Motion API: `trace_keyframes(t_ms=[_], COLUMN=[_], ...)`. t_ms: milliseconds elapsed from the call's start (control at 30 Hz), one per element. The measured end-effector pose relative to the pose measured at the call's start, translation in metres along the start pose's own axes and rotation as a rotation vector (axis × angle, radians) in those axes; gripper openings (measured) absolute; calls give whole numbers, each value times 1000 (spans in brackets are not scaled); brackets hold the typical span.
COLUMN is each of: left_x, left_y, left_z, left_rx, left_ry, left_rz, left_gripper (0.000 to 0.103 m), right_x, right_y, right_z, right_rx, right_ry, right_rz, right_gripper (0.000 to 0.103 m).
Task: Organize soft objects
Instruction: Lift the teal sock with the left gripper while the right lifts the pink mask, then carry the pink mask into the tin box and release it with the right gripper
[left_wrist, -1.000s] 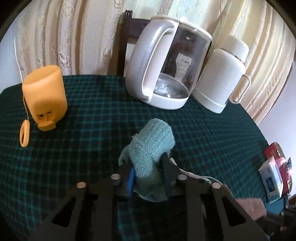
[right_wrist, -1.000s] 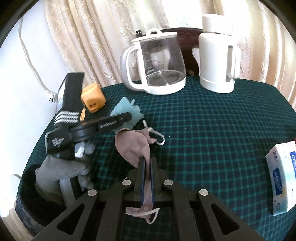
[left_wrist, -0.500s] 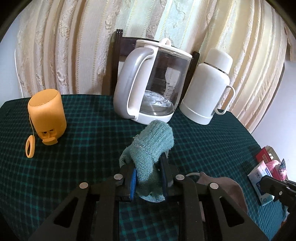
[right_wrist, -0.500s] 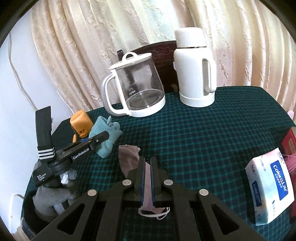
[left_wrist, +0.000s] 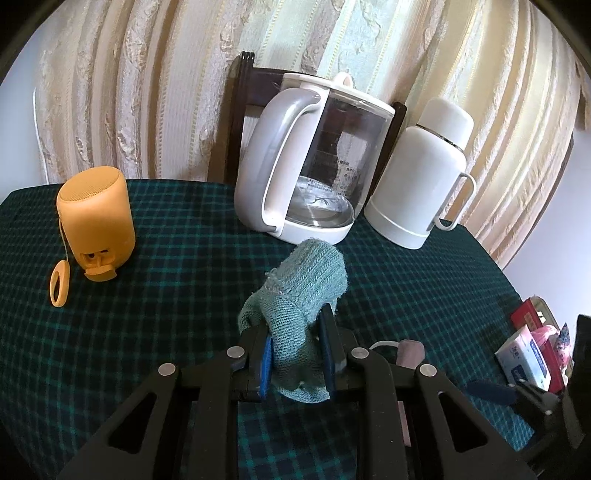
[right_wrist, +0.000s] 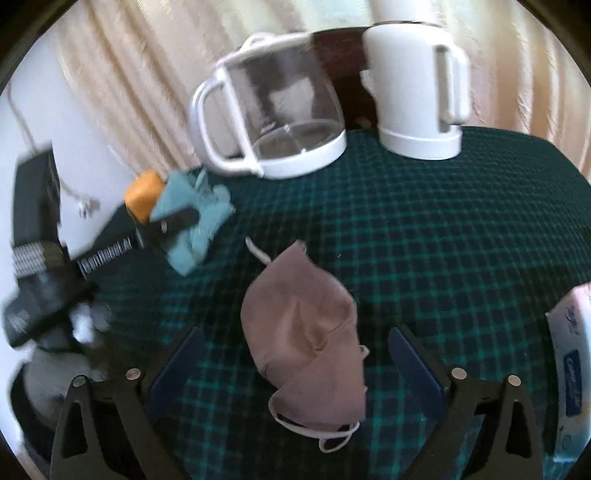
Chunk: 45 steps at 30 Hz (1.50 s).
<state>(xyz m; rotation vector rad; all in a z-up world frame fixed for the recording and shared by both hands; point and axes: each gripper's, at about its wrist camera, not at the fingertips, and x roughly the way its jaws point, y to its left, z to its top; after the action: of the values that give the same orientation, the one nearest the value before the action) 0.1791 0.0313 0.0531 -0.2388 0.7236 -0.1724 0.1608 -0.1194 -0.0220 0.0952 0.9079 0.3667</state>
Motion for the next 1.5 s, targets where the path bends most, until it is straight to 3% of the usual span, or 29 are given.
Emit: trace_keyframes(t_ms=[67, 133, 200, 300, 600, 867, 1233, 1500], left_x=[1, 3, 4, 4, 2, 1, -12, -21], left_y=[0, 1, 2, 2, -7, -24, -61, -106], left_z=[0, 0, 0, -1, -1, -6, -12, -11], left_rx=[0, -2, -5, -5, 24, 72, 134, 179], left_ry=[5, 10, 13, 13, 4, 7, 11, -2], left_rz=[0, 2, 4, 4, -3, -10, -31, -80], left_gripper=[22, 22, 22, 22, 22, 22, 22, 22], right_x=[11, 20, 19, 13, -49, -79, -153, -216], right_y=[9, 12, 13, 6, -19, -52, -127, -197], right_z=[-3, -7, -11, -7, 16, 27, 23, 1], right_rx=[-61, -93, -117, -80, 9, 93, 278, 418], right_ry=[27, 64, 57, 55, -124, -194, -354, -446], right_rz=[-60, -109, -161, -153, -174, -220, -330, -437], right_gripper=[91, 71, 40, 13, 10, 10, 10, 10])
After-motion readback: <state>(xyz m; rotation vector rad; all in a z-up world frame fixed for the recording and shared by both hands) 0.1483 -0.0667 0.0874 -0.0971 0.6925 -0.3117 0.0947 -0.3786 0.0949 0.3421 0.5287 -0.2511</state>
